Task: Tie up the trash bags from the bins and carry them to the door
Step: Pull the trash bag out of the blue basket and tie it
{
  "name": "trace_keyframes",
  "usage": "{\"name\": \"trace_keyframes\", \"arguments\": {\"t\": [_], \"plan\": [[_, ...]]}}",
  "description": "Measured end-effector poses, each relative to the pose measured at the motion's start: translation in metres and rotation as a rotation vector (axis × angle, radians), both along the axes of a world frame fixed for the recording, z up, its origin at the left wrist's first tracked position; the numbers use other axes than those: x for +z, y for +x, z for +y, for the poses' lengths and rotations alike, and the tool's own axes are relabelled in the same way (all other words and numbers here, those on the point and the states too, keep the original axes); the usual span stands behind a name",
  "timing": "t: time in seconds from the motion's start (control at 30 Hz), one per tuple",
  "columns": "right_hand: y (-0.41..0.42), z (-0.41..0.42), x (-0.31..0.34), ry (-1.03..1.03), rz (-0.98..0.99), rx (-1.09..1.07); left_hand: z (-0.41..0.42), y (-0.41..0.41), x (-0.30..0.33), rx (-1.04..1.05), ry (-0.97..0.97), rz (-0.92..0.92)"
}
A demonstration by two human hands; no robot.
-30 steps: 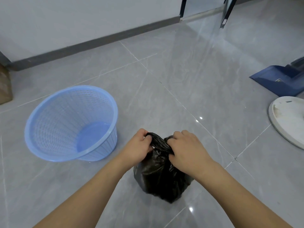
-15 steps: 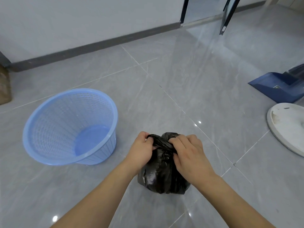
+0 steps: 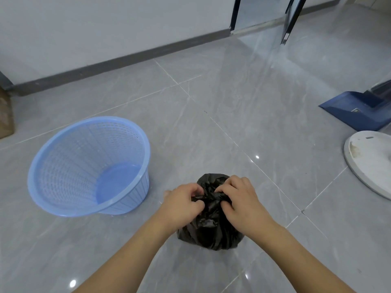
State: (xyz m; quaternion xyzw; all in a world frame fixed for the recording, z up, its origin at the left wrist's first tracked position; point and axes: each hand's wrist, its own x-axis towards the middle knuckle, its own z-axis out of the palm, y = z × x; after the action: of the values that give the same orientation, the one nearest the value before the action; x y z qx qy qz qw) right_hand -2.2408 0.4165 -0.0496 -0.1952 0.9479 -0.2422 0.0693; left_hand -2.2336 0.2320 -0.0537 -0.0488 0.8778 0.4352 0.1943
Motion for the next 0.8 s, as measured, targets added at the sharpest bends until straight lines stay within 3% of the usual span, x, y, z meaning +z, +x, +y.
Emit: {"name": "trace_keyframes", "arguments": {"t": [0.1,0.17,0.23,0.33,0.4,0.5,0.67,0.73,0.8], "plan": [[-0.003,-0.001,0.005,-0.150,-0.256,-0.121,-0.003,0.001,-0.001,-0.104,-0.433,0.292],[-0.005,-0.004,0.008,-0.290,-0.475,-0.246,-0.004,0.003,-0.001,-0.133,-0.555,0.408],[-0.007,-0.005,0.011,-0.425,-0.651,-0.332,-0.001,0.007,-0.002,-0.093,-0.447,0.419],[-0.010,-0.003,0.016,-0.563,-0.759,-0.373,0.005,0.015,0.004,0.047,-0.086,0.251],[-0.011,-0.002,0.019,-0.595,-0.795,-0.380,0.008,0.017,0.005,0.087,0.021,0.122],[-0.011,-0.003,0.020,-0.590,-0.856,-0.367,0.007,0.014,-0.001,0.015,-0.098,0.080],[-0.009,-0.001,0.019,-0.584,-0.953,-0.299,-0.001,0.010,-0.005,-0.087,-0.538,0.467],[-0.009,0.001,0.016,-0.660,-1.012,-0.294,-0.004,0.015,-0.005,-0.146,-0.519,0.544],[-0.012,0.003,0.013,-0.722,-1.023,-0.331,-0.004,0.021,-0.003,-0.157,-0.315,0.508]]}}
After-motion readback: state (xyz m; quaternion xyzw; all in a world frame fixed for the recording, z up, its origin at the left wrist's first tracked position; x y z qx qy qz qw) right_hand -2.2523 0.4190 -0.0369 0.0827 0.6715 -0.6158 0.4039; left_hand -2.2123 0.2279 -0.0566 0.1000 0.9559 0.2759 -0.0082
